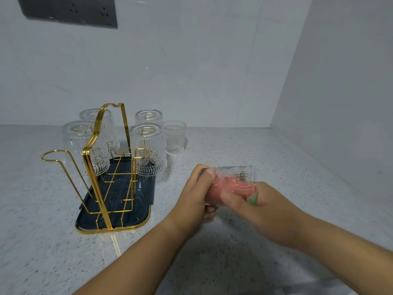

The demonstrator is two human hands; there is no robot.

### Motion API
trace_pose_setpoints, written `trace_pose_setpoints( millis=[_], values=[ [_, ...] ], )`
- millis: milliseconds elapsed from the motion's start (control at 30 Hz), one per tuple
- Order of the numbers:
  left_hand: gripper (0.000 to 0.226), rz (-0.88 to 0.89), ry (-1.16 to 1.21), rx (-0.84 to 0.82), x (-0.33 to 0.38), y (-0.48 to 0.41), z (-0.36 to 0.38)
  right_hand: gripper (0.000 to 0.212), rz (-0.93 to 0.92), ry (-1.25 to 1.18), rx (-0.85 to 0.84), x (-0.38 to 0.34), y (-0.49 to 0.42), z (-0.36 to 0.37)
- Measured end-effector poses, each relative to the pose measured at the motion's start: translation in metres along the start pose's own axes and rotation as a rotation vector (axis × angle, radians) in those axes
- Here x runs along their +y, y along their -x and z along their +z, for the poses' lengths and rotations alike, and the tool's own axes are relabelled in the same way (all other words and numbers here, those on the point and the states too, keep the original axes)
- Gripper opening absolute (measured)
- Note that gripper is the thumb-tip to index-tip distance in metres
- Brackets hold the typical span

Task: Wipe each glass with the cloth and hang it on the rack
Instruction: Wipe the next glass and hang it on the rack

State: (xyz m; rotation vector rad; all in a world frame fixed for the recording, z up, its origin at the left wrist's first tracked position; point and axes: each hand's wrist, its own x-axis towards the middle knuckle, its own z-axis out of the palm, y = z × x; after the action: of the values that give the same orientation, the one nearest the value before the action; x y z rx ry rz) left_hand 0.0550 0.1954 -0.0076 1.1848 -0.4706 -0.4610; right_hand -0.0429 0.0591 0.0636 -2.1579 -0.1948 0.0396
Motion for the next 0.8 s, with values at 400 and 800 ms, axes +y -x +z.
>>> trace_pose_setpoints(
  millis=[400,800],
  values=[
    [0.054,-0.263,0.065,0.016,0.005,-0.007,-0.001,0.016,-0.210,0.601,-0.069,0.028,-0.014,-0.006],
    [0.048,-0.198,-0.010,0.111,0.003,-0.004,0.003,0.021,-0.116,0.194,-0.042,0.028,-0.011,-0.004]
  ],
)
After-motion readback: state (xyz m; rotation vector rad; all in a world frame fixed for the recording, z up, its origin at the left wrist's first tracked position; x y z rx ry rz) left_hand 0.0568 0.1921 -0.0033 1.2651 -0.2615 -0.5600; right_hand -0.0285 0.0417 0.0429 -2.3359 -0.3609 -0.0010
